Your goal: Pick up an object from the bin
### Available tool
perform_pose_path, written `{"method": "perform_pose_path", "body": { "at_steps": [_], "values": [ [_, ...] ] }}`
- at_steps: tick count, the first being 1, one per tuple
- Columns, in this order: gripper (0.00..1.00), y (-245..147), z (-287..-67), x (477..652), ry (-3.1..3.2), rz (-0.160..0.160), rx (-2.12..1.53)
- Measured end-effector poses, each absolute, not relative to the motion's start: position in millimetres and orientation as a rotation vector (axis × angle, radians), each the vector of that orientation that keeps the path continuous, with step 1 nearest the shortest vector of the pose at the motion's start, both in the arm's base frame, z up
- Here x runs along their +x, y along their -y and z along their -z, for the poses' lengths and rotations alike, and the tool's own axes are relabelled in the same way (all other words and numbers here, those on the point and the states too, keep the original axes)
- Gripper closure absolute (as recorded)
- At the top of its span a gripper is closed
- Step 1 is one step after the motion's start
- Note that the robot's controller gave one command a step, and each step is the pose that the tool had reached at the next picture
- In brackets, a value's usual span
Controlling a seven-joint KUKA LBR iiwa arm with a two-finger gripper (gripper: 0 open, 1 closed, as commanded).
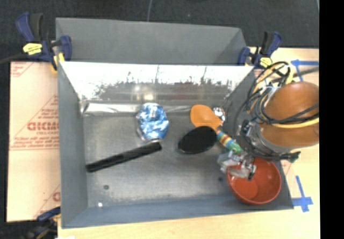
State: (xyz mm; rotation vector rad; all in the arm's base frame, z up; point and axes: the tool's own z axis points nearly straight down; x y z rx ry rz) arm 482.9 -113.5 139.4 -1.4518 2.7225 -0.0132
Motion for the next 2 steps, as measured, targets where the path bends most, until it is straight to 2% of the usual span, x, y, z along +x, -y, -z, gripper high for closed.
{"method": "perform_pose_path", "body": {
  "at_steps": [1, 2],
  "values": [
    [1.0, 113.4, -160.2, 482.5, -2.725, 0.01, -1.448],
    [1.0, 113.0, -194.0, 481.0, -2.73, 0.001, -1.45]
  ]
}}
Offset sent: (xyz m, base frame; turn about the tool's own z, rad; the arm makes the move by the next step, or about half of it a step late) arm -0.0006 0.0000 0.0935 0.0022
